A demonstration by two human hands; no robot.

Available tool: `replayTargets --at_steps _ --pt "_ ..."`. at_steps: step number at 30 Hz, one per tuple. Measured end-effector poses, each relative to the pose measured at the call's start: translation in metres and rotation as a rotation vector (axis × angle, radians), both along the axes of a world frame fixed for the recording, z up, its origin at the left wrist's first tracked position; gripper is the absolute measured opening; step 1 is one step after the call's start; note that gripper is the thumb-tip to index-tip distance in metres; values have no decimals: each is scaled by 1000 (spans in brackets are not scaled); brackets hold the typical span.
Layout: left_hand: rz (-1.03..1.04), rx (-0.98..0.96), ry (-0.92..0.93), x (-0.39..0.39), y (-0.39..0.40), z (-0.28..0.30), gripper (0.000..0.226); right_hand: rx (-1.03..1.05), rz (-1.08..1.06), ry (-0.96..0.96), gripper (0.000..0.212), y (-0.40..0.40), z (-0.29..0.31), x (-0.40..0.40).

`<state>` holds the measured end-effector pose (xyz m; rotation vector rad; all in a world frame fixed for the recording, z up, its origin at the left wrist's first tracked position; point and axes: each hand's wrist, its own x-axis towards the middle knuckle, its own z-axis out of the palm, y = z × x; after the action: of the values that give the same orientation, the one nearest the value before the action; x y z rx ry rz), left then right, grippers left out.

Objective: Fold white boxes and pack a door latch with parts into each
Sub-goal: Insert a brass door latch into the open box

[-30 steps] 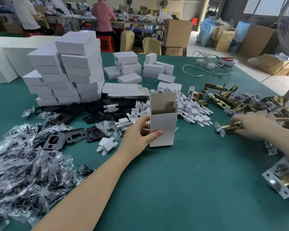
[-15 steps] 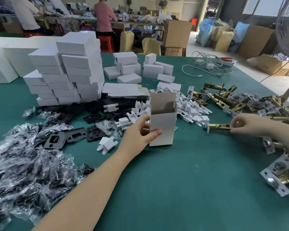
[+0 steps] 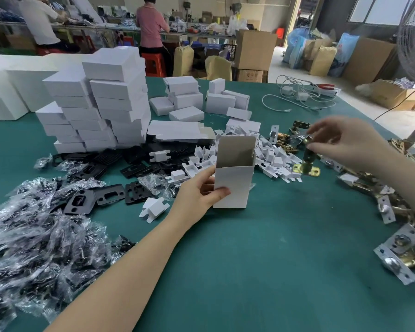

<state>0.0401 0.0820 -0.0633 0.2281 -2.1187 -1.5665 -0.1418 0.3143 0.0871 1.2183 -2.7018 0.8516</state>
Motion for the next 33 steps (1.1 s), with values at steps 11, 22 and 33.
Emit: replayTargets --at_steps 11,22,33 --pt "-11 31 -10 0 -2 0 46 -308 350 -256 27 -52 62 57" --pt "-16 53 -27 0 -3 -1 42 -82 366 43 15 -84 7 69" --pt "-26 60 -12 -1 -2 0 41 -322 317 237 10 -82 -28 74"
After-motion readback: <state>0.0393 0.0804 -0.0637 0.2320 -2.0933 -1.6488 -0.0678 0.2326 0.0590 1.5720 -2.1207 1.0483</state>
